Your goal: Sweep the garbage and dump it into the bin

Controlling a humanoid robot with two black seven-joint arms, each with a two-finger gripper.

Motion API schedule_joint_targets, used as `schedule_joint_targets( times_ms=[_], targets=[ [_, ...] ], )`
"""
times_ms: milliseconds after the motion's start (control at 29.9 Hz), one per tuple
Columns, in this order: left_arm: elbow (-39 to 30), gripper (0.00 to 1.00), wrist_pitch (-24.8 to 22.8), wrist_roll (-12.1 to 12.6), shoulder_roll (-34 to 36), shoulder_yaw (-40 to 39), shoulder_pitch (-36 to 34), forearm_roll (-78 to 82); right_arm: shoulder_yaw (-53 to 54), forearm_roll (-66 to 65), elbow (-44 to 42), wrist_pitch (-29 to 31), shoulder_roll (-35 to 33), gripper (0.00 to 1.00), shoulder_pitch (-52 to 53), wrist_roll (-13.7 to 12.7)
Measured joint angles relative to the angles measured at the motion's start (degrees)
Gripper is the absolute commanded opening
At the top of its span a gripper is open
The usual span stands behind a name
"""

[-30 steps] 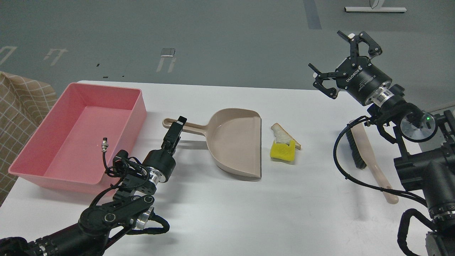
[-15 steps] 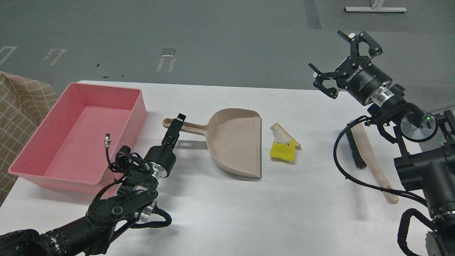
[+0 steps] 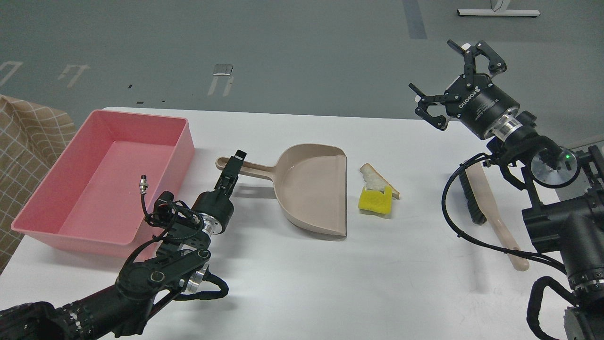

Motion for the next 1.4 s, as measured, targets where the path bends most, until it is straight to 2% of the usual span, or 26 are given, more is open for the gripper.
schedule_joint_targets(
  times_ms=[234, 535, 1405],
  targets=[
    [0.0, 0.33, 0.0, -0.04, -0.02, 0.71, -0.35, 0.0, 0.0, 0.0, -0.03, 0.0, -0.07, 1.0, 0.08, 0.0],
    [-0.1, 0.0, 0.01, -0.15, -0.03, 0.71, -0.72, -0.01, 0.0, 0.0, -0.09, 0.0, -0.09, 1.0, 0.03, 0.0],
    [-0.22, 0.0, -0.02, -0.04, 0.13, 5.03, -3.32, -0.7, 0.0, 0.0, -0.04, 0.0, -0.48, 1.0, 0.69, -0.26]
  ],
)
